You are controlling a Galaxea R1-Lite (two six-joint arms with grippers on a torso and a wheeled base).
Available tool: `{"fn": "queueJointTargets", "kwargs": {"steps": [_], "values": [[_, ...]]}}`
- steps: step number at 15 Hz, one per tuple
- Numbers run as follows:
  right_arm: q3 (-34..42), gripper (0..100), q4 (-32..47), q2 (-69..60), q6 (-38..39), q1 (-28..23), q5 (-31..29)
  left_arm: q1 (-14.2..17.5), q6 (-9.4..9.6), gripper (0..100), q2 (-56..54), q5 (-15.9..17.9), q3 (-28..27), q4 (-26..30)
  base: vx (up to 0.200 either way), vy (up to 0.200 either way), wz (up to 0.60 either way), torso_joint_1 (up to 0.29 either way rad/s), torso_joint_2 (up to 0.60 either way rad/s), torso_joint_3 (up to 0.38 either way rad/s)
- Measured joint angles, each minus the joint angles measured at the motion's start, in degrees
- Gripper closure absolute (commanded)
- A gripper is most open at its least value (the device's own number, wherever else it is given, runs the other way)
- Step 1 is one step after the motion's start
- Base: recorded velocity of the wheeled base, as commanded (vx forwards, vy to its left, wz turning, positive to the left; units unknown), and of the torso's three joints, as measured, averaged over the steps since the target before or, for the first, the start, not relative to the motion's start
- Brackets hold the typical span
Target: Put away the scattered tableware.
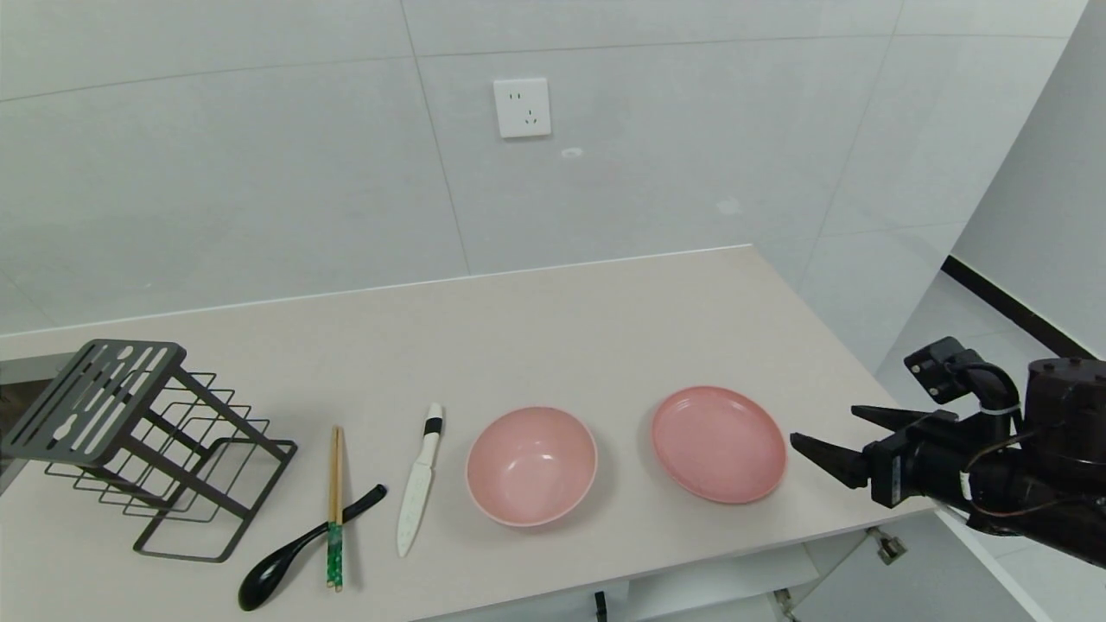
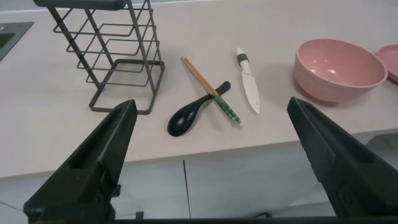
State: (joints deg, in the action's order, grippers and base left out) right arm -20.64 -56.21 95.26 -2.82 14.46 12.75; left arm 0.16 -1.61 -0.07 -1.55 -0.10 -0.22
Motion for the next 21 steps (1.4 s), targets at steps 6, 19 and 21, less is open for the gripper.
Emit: {"fn": "queueJointTargets", "kwargs": {"steps": [6, 19, 21], "values": [[-4.17, 0, -0.23, 8.37, 0.04, 0.23, -0.15, 0.05, -0.02, 0, 0.0, -0.01, 0.0, -0.02, 0.0, 0.0, 0.0, 0.0, 0.0, 0.0], [-18.2, 0, -3.16, 25.66, 1.18, 0.12, -0.99, 0.0, -0.13, 0, 0.0, 0.07, 0.0, 0.0, 0.0, 0.0, 0.0, 0.0, 0.0, 0.0], [-21.42, 0, -3.71, 28.45, 1.23, 0.23, -1.27, 0.02, -0.13, 0, 0.0, 0.07, 0.0, -0.02, 0.0, 0.0, 0.0, 0.0, 0.0, 0.0]]}}
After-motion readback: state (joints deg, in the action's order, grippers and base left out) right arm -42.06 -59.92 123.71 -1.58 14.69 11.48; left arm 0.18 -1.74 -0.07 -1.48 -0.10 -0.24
